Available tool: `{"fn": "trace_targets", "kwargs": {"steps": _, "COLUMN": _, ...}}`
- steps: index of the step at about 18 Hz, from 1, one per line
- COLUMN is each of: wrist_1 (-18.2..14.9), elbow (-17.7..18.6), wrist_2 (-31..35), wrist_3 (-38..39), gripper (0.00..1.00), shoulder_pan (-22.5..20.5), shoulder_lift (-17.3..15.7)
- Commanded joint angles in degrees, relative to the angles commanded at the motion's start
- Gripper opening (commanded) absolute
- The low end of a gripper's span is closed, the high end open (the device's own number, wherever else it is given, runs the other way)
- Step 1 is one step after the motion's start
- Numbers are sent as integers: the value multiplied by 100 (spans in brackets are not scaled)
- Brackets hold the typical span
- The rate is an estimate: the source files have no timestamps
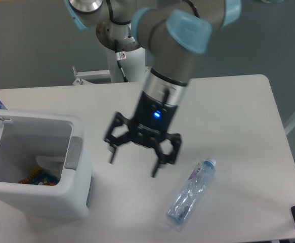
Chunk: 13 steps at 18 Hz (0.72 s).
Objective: Place the trash in the trash can
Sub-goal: 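Move the open gripper over the clear water bottle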
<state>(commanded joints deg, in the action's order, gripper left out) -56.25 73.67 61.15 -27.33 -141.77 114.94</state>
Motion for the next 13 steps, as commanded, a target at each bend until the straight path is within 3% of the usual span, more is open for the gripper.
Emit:
{"fn": "trace_targets", "kwargs": {"steps": 4, "wrist_1": 0, "elbow": -528, "wrist_2": 546, "wrist_3": -26, "gripper": 100, "shoulder_pan": 17, "shoulder_lift": 581}}
{"fn": "trace_targets", "kwargs": {"steps": 13, "wrist_1": -96, "elbow": -582, "wrist_2": 1942, "wrist_3": -1264, "gripper": 100, "shoulder_pan": 289, "shoulder_lift": 1144}}
